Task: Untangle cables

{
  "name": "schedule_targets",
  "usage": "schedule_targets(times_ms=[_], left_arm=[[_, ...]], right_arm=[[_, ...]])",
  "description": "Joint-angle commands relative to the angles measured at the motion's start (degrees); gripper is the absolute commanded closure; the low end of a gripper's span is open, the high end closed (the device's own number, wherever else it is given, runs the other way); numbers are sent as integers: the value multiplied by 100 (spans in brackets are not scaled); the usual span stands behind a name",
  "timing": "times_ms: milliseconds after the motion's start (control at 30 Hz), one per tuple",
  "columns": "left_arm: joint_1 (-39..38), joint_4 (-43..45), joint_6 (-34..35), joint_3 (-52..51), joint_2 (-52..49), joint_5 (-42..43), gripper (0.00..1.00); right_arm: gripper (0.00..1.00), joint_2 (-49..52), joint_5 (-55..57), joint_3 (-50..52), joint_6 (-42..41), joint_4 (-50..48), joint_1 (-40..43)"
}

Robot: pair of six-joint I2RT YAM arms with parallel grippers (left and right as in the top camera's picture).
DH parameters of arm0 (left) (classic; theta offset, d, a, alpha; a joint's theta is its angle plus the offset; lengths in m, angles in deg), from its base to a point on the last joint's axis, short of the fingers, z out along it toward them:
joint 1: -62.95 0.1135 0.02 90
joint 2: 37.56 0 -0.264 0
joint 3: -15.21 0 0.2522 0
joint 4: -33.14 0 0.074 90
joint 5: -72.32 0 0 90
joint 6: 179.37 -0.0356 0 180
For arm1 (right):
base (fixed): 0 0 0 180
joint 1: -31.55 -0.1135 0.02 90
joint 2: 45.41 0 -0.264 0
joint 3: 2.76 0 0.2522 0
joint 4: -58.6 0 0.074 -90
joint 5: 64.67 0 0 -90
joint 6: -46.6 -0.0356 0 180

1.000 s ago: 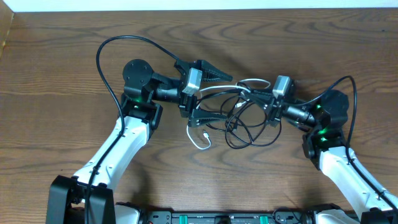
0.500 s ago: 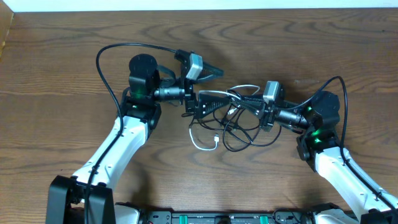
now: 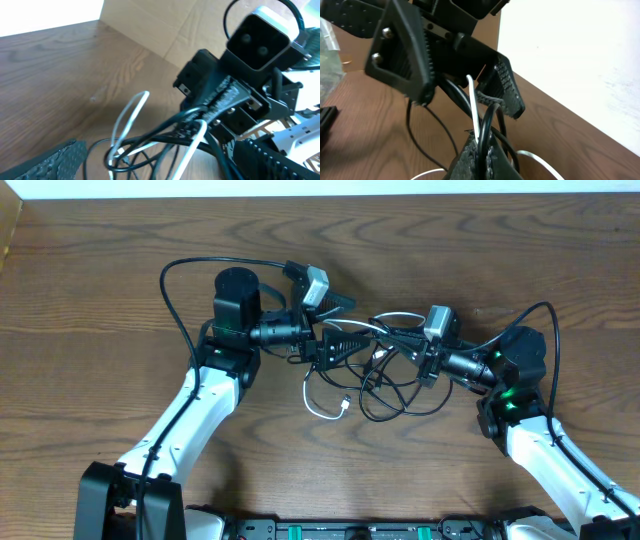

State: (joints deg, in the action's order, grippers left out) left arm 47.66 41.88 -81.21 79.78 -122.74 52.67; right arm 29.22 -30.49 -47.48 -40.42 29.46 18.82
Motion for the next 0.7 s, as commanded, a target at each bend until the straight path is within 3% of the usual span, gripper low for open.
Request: schedule_targets(times_ms=[0, 133, 200, 267, 300, 433, 533, 600, 667], left_arm=[[-44, 2, 7, -20, 20, 361, 2], [-44, 2, 7, -20, 20, 535, 2], [-44, 4, 7, -20, 20, 533, 20], [-44, 4, 7, -20, 17, 533, 46], [-44, 7, 7, -20, 20, 533, 52], [-44, 7, 7, -20, 20, 533, 57], [-44, 7, 7, -20, 20, 531, 85], [-44, 7, 7, -20, 20, 531, 92], [-44, 7, 7, -20, 20, 531, 92]], right_arm=[[99, -9, 186, -22, 81, -11, -33], [99, -9, 236, -22, 94, 0, -33], [99, -9, 236, -22, 96, 9, -33], [99, -7, 236, -22, 96, 15, -33], [99, -9, 236, -22, 96, 20, -33], [99, -9, 234, -22, 94, 39, -33], [99, -7, 236, -22, 96, 74, -33], [99, -7, 234, -22, 96, 118, -35], [99, -7, 234, -22, 96, 181, -35]])
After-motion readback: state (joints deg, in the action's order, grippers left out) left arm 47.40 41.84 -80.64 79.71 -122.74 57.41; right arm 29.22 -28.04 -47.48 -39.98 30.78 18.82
